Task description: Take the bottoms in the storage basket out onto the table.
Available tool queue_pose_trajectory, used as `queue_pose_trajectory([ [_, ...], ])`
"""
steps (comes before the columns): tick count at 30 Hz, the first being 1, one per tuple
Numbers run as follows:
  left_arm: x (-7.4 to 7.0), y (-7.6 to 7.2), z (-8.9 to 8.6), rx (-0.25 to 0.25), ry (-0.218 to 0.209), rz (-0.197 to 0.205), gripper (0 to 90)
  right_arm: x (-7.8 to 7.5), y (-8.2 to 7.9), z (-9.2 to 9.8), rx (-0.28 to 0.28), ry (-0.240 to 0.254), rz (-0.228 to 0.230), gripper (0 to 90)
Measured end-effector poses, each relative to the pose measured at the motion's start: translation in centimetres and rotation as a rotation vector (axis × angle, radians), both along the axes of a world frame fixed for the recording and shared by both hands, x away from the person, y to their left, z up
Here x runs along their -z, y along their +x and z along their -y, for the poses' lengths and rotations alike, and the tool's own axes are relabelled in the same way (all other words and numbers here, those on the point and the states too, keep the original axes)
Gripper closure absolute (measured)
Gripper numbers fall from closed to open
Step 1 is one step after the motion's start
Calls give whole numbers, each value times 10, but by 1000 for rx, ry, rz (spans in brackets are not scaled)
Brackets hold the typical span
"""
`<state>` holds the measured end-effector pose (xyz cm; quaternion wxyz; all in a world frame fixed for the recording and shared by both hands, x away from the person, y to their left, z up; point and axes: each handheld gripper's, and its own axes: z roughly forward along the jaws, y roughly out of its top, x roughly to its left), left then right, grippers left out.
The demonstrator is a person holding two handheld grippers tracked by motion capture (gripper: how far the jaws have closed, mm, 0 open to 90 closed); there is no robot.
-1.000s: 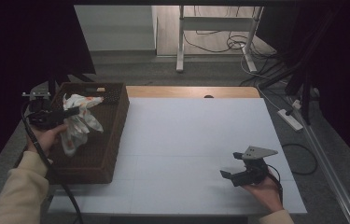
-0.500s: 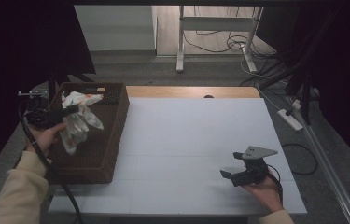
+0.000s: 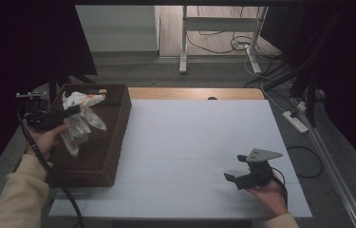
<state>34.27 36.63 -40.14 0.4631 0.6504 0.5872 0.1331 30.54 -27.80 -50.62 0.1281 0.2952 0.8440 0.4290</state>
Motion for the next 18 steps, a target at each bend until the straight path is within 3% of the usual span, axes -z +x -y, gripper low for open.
queue_pose_trajectory([
  [18, -19, -5, 10, 29, -17, 59, 711, 0, 0, 0, 0, -2, -1, 90],
])
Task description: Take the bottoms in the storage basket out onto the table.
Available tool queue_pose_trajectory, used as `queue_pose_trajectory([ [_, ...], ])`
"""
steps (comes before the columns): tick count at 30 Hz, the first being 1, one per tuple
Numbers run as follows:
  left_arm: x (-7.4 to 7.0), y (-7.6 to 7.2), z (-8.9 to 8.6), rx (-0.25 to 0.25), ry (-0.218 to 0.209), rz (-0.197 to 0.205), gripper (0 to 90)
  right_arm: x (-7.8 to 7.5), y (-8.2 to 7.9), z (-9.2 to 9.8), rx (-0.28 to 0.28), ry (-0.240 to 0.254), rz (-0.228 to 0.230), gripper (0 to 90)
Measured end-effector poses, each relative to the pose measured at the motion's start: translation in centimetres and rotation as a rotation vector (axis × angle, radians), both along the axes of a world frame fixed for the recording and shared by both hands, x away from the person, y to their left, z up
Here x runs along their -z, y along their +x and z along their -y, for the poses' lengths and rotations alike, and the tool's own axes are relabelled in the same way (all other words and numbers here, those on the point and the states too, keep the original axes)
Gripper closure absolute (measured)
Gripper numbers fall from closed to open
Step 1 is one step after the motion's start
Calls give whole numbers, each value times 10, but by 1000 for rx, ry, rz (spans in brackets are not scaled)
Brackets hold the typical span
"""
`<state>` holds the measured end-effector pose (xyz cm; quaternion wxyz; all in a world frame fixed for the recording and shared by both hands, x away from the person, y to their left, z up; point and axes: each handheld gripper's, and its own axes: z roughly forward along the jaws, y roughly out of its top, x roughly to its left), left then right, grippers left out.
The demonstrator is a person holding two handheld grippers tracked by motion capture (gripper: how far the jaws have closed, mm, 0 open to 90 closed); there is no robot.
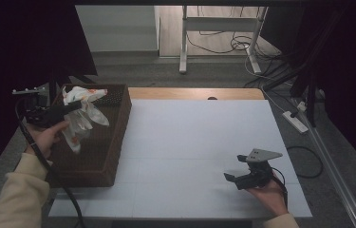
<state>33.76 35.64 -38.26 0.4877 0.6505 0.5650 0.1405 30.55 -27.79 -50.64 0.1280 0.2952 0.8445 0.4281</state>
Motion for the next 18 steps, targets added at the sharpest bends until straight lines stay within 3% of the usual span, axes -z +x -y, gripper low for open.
queue_pose_trajectory([
  [18, -14, -4, 10, 17, -12, 50, 711, 0, 0, 0, 1, -1, 0, 90],
])
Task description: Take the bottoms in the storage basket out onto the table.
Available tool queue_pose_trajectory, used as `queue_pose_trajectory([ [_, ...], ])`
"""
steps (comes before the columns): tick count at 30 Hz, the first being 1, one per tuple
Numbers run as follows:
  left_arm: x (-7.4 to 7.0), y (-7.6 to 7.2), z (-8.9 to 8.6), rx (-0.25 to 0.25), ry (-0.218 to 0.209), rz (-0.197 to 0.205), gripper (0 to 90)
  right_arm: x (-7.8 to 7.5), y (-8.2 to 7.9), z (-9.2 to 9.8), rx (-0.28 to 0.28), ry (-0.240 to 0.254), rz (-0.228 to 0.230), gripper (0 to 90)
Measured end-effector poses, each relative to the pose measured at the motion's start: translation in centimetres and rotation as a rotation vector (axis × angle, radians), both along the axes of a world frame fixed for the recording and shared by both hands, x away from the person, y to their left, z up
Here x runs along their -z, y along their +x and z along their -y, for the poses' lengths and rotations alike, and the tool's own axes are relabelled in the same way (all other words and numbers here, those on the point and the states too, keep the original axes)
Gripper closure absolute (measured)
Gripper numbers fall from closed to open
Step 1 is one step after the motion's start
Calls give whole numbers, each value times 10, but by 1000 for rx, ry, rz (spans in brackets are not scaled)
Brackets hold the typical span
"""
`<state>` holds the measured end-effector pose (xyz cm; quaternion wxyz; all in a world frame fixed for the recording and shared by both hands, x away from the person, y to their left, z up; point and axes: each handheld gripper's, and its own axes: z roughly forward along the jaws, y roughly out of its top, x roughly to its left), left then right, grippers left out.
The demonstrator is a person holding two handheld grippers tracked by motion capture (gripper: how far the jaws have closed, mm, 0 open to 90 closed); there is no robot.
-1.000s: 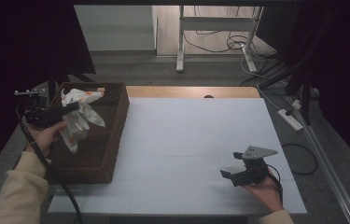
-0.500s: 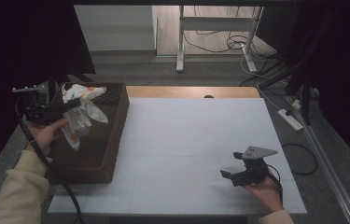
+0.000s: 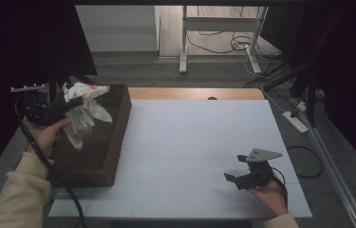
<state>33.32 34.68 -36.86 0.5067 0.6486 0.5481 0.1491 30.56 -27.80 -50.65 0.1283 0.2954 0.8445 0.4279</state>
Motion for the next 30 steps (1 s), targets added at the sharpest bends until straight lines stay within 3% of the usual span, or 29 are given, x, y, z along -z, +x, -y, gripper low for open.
queue_pose_trajectory([
  [30, -19, 0, 24, 69, -33, 57, 711, 1, 0, 0, -1, 0, -2, 90],
])
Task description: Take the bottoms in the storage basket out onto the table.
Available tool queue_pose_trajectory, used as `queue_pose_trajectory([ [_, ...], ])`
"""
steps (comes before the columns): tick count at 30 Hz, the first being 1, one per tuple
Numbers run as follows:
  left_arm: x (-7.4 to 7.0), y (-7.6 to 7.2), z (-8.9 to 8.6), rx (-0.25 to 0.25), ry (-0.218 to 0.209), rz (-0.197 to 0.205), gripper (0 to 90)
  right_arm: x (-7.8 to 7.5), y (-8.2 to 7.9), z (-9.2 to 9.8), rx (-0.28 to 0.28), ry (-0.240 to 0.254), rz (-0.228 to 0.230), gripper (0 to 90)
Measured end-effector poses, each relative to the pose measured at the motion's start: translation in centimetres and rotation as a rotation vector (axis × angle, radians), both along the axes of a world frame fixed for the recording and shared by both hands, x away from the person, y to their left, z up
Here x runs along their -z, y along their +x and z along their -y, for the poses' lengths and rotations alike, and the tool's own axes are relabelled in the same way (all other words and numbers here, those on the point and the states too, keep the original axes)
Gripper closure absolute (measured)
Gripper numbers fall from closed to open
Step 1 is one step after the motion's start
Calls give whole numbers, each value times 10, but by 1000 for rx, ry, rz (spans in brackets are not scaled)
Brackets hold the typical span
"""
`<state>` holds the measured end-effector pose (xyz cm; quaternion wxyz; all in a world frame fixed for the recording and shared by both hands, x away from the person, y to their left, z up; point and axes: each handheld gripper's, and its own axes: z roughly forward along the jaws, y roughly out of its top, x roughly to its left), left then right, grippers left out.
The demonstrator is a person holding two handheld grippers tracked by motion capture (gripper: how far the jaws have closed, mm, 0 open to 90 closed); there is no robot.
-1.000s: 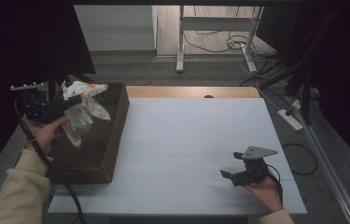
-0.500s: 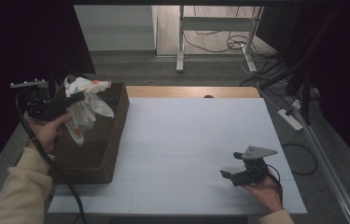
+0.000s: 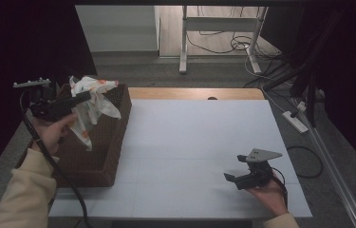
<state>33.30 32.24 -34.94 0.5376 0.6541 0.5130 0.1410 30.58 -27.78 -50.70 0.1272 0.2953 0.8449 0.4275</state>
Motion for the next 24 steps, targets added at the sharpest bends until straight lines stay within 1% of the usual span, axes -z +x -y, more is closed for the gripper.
queue_pose_trajectory([
  [14, -5, 3, 17, 46, -17, 12, 711, 0, 0, 1, 2, -1, 1, 90],
  [24, -11, 3, 29, 74, -17, 23, 711, 0, 0, 1, 3, -2, 3, 91],
])
